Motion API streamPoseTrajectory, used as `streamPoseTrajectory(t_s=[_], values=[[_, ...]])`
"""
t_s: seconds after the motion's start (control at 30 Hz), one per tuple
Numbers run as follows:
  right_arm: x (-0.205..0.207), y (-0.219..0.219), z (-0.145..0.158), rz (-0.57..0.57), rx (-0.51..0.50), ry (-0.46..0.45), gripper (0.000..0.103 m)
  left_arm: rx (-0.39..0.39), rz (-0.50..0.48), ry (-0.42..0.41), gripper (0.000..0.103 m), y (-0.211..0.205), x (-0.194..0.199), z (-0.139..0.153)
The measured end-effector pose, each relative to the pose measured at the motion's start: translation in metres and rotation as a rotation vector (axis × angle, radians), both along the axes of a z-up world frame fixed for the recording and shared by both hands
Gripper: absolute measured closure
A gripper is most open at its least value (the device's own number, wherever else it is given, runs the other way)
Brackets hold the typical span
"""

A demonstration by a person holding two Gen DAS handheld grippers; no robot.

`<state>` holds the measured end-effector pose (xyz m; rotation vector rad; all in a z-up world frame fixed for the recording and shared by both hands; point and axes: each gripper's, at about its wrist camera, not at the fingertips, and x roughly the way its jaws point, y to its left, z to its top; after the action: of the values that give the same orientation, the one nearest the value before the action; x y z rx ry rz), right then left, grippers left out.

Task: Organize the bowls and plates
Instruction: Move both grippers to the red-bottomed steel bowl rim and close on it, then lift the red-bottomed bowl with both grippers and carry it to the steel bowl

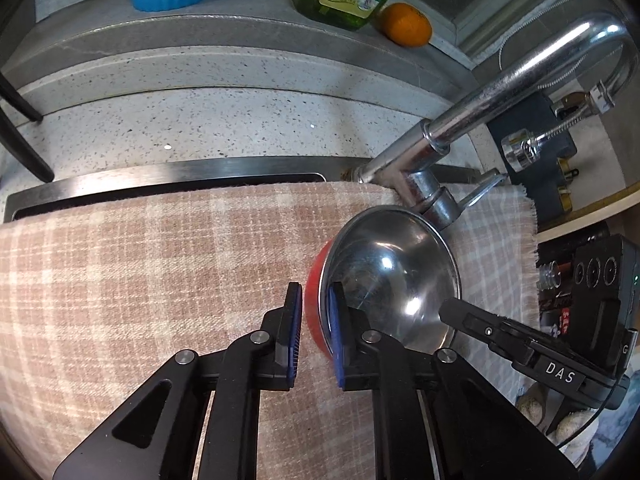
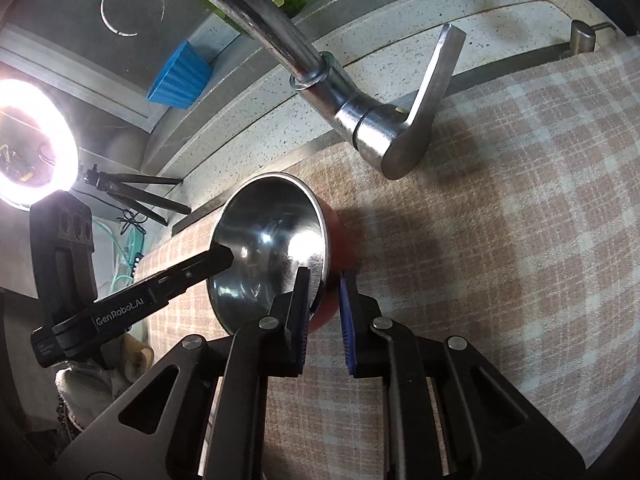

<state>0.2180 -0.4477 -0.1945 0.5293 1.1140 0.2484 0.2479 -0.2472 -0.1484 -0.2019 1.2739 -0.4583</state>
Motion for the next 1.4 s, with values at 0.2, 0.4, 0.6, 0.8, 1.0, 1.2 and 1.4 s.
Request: streamPoseTrajectory(t_s=[0.2,0.4,0.6,0.8,1.0,1.2,1.4], values=[[0.000,0.006,0.005,0.014,-0.011,-0.002,0.089,0.001,0.000,0.000,0.093,-0.002,-0.002,0.000],[-0.008,0.015,0.011,0.022,0.008,-0.005,0.089,-0.007,0.012,-0.012,0.093,0.009,-0.011,0.007],[-0.022,0.032,0.025,0.051,0.028,-0.027,0.089,-0.025,0.029,-0.052,0.093,0.030,-0.029,0.028],[-0.039,0.059,0.045,0.098,0.030,-0.065,0.089,-0.035,0.054,-0.084,0.093,0.058,-0.052,0.046],[-0.058,0.089,0.060,0.150,0.040,-0.088,0.089,-0.059,0.096,-0.130,0.093,0.090,-0.081,0.069],[-0.080,0.124,0.072,0.212,0.042,-0.109,0.089,-0.060,0.139,-0.177,0.093,0.121,-0.111,0.085],[-0.103,0.160,0.078,0.283,0.041,-0.115,0.089,-0.063,0.191,-0.189,0.093,0.157,-0.144,0.092]])
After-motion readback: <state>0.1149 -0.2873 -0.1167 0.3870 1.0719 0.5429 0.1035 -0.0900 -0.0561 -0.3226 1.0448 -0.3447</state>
